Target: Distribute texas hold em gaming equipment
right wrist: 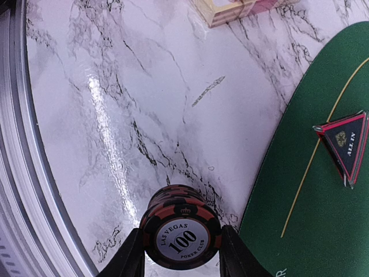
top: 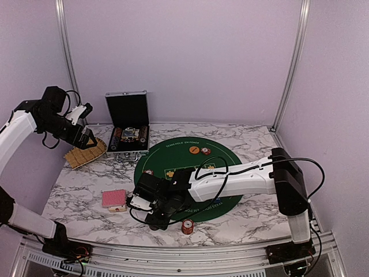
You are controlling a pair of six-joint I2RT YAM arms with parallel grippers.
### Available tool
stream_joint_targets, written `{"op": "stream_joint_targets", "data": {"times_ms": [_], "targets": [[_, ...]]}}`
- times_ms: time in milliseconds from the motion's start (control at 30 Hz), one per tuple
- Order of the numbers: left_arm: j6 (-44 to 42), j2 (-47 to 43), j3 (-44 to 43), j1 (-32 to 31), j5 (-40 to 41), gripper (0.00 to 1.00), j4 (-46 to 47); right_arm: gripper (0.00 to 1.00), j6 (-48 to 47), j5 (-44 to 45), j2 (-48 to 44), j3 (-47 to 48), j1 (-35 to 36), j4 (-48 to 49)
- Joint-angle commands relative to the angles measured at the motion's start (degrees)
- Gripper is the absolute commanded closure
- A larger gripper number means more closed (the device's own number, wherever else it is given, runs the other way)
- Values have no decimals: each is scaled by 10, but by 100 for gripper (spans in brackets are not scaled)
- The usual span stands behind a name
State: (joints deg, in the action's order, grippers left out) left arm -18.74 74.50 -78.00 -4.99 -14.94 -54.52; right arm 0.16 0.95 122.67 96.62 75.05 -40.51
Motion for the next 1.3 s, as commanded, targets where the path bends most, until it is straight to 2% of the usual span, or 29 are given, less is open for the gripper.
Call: {"op": "stream_joint_targets", "data": {"times_ms": [0,200,533,700,967,1267], "targets": [[-9,-14,-9,-2,0,1,-18,77,-1,-3,0,12,-2,10],[-8,-12,-12,-3,1,1,-18,91,-1,-3,-31,20,-16,14],[-9,-14,-14,-3,3,1,-18,95,0,21,-61,54,-61,19],[-9,-12,-12,-3,0,1,-18,95,2,59,-17,110,-110,0],[-9,-15,-13,-3,-8,1,-18,95,-1,67,82,208,-170,-1],[-12,-8,-9,-3,-13,1,-18,95,4,51,170,277,-189,5]]}}
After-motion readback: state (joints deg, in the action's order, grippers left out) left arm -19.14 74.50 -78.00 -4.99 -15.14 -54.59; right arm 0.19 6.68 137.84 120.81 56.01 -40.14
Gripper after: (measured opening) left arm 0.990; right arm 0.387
